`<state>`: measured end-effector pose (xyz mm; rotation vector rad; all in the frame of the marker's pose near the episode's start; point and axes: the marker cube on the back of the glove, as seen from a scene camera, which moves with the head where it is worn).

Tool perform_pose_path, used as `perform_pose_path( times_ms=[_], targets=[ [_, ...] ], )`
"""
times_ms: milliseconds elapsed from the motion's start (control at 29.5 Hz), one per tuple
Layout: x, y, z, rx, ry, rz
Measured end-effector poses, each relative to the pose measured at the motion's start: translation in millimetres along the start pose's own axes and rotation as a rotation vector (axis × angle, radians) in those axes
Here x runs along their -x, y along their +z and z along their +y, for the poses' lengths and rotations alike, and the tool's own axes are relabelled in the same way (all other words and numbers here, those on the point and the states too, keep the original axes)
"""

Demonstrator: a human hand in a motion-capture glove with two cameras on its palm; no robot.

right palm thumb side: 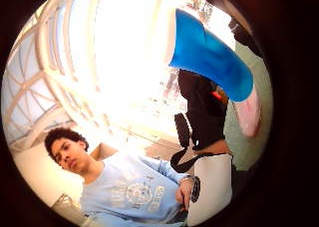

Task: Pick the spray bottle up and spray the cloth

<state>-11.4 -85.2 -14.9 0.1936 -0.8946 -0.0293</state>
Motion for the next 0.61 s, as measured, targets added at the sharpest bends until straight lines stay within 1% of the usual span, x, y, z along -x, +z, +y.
perform_pose_path(
  times_ms=[305, 508, 610],
  targets=[
    [-12, -93, 92, 0.011, 0.124, 0.311],
    [-37, -131, 156, 0.007, 0.213, 0.502],
    [-46, -139, 172, 0.006, 0.234, 0.554]
  ],
)
